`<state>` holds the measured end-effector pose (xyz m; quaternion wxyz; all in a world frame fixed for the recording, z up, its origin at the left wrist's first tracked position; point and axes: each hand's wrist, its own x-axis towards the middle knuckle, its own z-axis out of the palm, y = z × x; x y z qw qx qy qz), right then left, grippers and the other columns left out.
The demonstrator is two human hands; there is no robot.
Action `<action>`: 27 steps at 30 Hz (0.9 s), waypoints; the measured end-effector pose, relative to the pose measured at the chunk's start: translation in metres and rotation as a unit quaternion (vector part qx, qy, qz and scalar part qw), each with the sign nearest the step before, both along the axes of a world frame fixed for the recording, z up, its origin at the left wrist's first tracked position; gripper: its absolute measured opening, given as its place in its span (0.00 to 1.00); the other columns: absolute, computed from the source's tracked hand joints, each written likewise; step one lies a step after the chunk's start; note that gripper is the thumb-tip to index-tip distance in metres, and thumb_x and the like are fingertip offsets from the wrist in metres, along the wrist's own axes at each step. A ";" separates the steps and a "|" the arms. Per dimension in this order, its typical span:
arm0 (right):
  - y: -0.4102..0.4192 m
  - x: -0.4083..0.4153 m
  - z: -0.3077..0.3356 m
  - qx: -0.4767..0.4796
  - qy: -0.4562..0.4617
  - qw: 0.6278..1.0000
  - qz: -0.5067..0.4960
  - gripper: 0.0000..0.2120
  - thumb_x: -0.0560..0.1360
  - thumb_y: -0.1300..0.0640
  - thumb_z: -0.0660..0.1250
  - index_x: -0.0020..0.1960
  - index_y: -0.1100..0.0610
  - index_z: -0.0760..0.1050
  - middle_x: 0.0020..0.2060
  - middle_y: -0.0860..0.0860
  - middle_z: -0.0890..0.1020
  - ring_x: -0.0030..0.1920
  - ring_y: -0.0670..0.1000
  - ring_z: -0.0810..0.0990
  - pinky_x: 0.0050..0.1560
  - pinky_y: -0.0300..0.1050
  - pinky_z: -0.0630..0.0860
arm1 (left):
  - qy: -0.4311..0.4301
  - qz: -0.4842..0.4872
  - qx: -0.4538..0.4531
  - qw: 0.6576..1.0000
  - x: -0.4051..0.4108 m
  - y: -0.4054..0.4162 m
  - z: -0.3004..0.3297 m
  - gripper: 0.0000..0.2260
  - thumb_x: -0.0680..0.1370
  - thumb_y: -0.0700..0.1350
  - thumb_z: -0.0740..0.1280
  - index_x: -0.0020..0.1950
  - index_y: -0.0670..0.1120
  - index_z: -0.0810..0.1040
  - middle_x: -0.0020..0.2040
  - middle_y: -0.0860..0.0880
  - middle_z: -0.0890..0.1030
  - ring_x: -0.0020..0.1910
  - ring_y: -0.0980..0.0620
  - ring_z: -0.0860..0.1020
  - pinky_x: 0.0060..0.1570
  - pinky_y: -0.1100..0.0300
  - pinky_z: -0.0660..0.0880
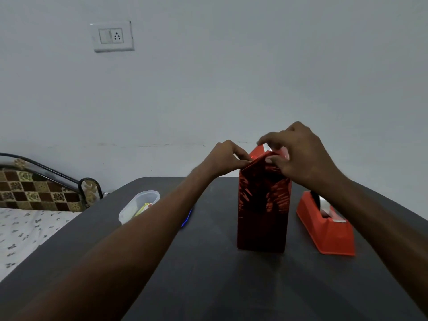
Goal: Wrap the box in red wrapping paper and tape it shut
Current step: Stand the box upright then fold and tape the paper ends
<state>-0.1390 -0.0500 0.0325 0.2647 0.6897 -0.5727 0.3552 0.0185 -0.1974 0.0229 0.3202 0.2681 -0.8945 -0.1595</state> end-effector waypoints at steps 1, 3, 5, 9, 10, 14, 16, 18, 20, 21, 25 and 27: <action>0.001 0.000 -0.001 -0.005 0.017 1.000 0.002 0.14 0.70 0.57 0.78 0.54 0.49 0.83 0.39 0.45 0.82 0.49 0.50 0.70 0.47 0.45 0.65 | -0.005 0.000 -0.004 1.000 0.000 -0.001 0.000 0.06 0.74 0.45 0.74 0.49 0.47 0.87 0.40 0.55 0.83 0.32 0.72 0.76 0.33 0.78 0.66; 0.004 -0.001 -0.003 -0.019 0.039 0.999 0.004 0.08 0.69 0.58 0.78 0.47 0.51 0.85 0.36 0.47 0.82 0.46 0.52 0.71 0.45 0.46 0.66 | -0.019 0.002 -0.013 1.000 0.000 -0.002 0.000 0.06 0.75 0.45 0.74 0.51 0.48 0.87 0.41 0.55 0.82 0.33 0.73 0.75 0.34 0.79 0.66; 0.007 -0.001 -0.007 -0.037 0.052 0.998 0.001 0.05 0.68 0.58 0.79 0.42 0.53 0.84 0.34 0.48 0.81 0.45 0.53 0.72 0.43 0.45 0.65 | -0.032 0.007 -0.026 0.999 -0.002 -0.002 0.002 0.07 0.75 0.45 0.73 0.52 0.48 0.87 0.42 0.54 0.82 0.34 0.72 0.76 0.34 0.78 0.66; 0.014 -0.002 -0.022 -0.073 0.076 0.994 0.000 0.05 0.67 0.58 0.79 0.39 0.55 0.84 0.32 0.49 0.80 0.43 0.55 0.73 0.43 0.46 0.66 | -0.082 0.009 -0.044 0.996 -0.005 -0.001 0.007 0.10 0.75 0.49 0.73 0.55 0.51 0.86 0.47 0.53 0.83 0.40 0.62 0.76 0.35 0.77 0.65; 0.015 -0.003 -0.026 -0.079 0.082 0.993 0.001 0.05 0.67 0.58 0.79 0.39 0.55 0.84 0.33 0.49 0.80 0.43 0.55 0.73 0.42 0.47 0.67 | -0.095 0.008 -0.047 0.994 -0.005 -0.001 0.008 0.10 0.76 0.50 0.73 0.56 0.51 0.85 0.49 0.52 0.83 0.40 0.62 0.75 0.36 0.77 0.65; 0.018 -0.003 -0.045 -0.095 0.097 0.991 -0.002 0.04 0.67 0.59 0.79 0.41 0.56 0.84 0.36 0.50 0.81 0.45 0.56 0.75 0.44 0.46 0.67 | -0.140 0.003 -0.066 0.988 -0.008 0.000 0.013 0.12 0.78 0.50 0.70 0.60 0.51 0.83 0.57 0.49 0.82 0.47 0.58 0.74 0.40 0.70 0.66; 0.019 -0.002 -0.052 -0.098 0.095 0.991 -0.004 0.05 0.67 0.59 0.79 0.41 0.57 0.84 0.38 0.51 0.82 0.47 0.57 0.76 0.47 0.45 0.65 | -0.173 0.008 -0.076 0.982 -0.010 0.002 0.016 0.13 0.79 0.49 0.68 0.62 0.50 0.82 0.59 0.47 0.82 0.52 0.53 0.77 0.45 0.64 0.67; 0.018 -0.001 -0.059 -0.095 0.096 0.991 -0.010 0.05 0.68 0.59 0.78 0.41 0.58 0.84 0.41 0.52 0.84 0.49 0.58 0.77 0.49 0.46 0.66 | -0.202 0.010 -0.084 0.976 -0.012 0.005 0.021 0.13 0.80 0.49 0.67 0.64 0.49 0.81 0.60 0.47 0.81 0.57 0.50 0.77 0.47 0.63 0.66; 0.018 0.000 -0.064 -0.090 0.100 0.991 -0.015 0.05 0.69 0.59 0.78 0.42 0.59 0.84 0.42 0.52 0.85 0.50 0.59 0.78 0.51 0.50 0.69 | -0.223 0.013 -0.086 0.971 -0.014 0.008 0.026 0.13 0.80 0.48 0.67 0.64 0.48 0.81 0.61 0.47 0.81 0.58 0.49 0.77 0.47 0.64 0.65; 0.018 0.001 -0.066 -0.090 0.099 0.991 -0.015 0.05 0.69 0.59 0.78 0.42 0.59 0.84 0.42 0.52 0.85 0.50 0.59 0.78 0.51 0.51 0.70 | -0.232 0.016 -0.084 0.969 -0.016 0.008 0.028 0.13 0.80 0.48 0.67 0.64 0.48 0.81 0.61 0.47 0.81 0.58 0.49 0.77 0.47 0.65 0.65; 0.019 0.001 -0.073 -0.088 0.097 0.991 -0.020 0.05 0.69 0.59 0.78 0.43 0.59 0.84 0.43 0.53 0.86 0.50 0.60 0.80 0.51 0.53 0.73 | -0.253 0.022 -0.056 0.966 -0.021 0.011 0.036 0.13 0.80 0.50 0.68 0.60 0.47 0.83 0.56 0.48 0.83 0.56 0.50 0.78 0.50 0.60 0.69; 0.019 -0.001 -0.077 -0.079 0.096 0.992 -0.031 0.05 0.69 0.59 0.77 0.44 0.59 0.84 0.44 0.53 0.86 0.51 0.60 0.80 0.51 0.53 0.73 | -0.246 0.016 -0.029 0.969 -0.021 0.013 0.039 0.16 0.77 0.56 0.69 0.56 0.48 0.85 0.49 0.51 0.85 0.52 0.54 0.78 0.51 0.60 0.72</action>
